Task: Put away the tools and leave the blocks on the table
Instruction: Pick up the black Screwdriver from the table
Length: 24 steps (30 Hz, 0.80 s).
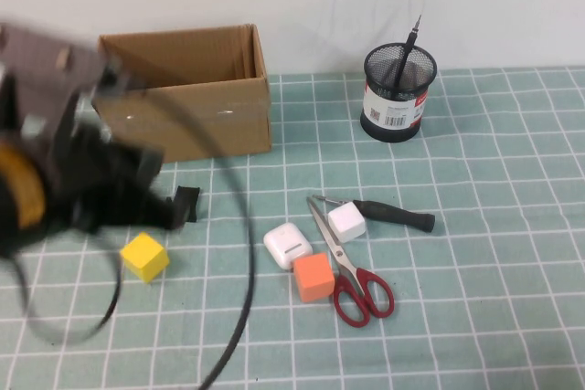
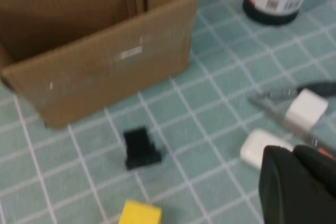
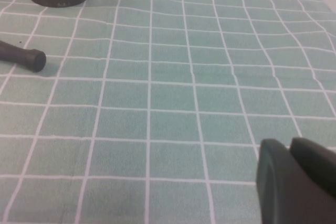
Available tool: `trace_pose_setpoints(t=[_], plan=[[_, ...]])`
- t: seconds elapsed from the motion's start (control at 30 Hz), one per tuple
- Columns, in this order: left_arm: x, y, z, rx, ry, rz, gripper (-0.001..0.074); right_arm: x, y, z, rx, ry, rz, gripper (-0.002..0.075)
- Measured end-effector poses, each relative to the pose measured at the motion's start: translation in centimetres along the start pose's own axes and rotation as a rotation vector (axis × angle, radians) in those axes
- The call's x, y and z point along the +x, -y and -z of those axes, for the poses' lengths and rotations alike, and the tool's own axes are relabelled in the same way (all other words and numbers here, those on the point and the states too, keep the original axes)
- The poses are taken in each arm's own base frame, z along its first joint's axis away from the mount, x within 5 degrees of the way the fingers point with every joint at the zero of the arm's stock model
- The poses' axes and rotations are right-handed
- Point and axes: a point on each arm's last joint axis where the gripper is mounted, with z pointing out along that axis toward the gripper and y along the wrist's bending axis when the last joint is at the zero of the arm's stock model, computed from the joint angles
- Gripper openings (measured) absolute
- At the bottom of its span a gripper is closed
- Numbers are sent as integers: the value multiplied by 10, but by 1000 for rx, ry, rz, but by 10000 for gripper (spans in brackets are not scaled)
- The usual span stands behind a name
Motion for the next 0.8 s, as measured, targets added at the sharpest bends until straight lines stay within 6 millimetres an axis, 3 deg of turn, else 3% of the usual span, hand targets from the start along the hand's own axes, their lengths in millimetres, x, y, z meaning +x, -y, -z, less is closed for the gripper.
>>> trace_pose_setpoints(t=[0.17, 0.63, 0.8], plan=[[33, -4, 5, -17, -56, -22, -1, 0, 0, 0, 0, 0, 0, -8], [39, -5, 5, -23, -38, -42, -1, 0, 0, 0, 0, 0, 0, -7], [55, -9, 23, 13, 124, -51, -1, 0, 0, 0, 0, 0, 0, -7]])
